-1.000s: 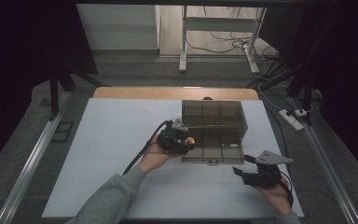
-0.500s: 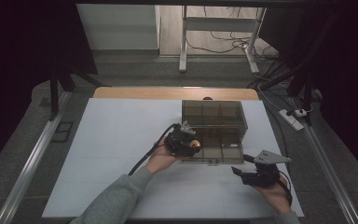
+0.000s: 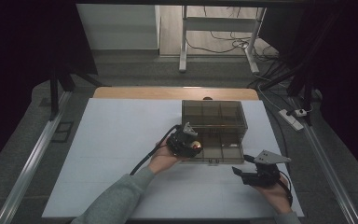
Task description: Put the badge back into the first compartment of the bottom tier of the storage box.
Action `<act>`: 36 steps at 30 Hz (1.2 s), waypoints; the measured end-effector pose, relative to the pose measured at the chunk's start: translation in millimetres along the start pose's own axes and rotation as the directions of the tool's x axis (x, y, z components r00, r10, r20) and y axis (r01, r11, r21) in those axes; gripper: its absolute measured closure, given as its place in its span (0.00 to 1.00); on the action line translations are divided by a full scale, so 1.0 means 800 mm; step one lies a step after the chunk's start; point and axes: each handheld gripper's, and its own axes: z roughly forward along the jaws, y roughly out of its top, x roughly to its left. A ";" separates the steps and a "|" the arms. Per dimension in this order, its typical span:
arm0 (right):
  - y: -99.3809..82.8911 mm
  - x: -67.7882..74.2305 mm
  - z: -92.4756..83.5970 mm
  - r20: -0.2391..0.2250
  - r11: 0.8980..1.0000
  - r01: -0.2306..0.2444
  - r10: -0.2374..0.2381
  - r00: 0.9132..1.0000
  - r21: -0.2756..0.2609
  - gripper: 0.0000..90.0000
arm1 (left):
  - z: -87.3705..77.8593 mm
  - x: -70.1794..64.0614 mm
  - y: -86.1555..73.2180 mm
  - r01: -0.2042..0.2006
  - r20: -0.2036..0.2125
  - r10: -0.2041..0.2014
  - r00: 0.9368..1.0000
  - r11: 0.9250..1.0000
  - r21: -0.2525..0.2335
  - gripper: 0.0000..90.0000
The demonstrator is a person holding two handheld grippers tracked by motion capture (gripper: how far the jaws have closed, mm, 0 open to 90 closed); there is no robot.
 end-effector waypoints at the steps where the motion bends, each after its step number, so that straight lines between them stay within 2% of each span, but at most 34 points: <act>1: 0.000 0.000 0.000 0.000 1.000 0.000 0.000 1.000 0.000 0.34 | 0.000 0.000 0.000 0.001 -0.001 -0.001 1.000 1.000 0.000 0.53; 11: 0.000 0.000 0.000 0.001 1.000 0.000 0.000 1.000 0.000 0.34 | -0.001 0.002 0.000 0.002 0.002 -0.002 1.000 1.000 -0.001 0.52; 13: 0.000 0.000 0.000 0.000 1.000 -0.001 0.001 1.000 -0.003 0.34 | -0.003 0.002 0.000 0.000 0.021 0.000 1.000 1.000 -0.005 0.48; 15: -0.001 0.000 0.000 0.001 1.000 -0.002 0.002 1.000 -0.003 0.34 | -0.004 0.002 0.000 -0.003 0.023 0.003 1.000 1.000 -0.007 0.43; 19: -0.001 0.000 0.000 0.001 1.000 -0.002 0.002 1.000 -0.004 0.34 | -0.010 0.002 0.000 0.002 0.043 -0.001 0.999 1.000 -0.016 0.40; 25: -0.001 -0.001 0.000 0.000 1.000 -0.002 0.002 1.000 -0.004 0.34 | -0.017 -0.003 0.001 -0.007 0.024 0.007 1.000 1.000 -0.027 0.30; 30: -0.001 0.000 0.000 0.003 1.000 0.002 -0.002 1.000 0.001 0.34 | -0.024 -0.005 -0.004 -0.014 0.024 0.014 1.000 1.000 -0.028 0.29; 36: -0.001 0.000 -0.001 0.007 1.000 0.004 -0.004 1.000 0.000 0.34 | -0.038 -0.003 -0.024 0.009 0.011 -0.009 1.000 0.999 -0.043 0.26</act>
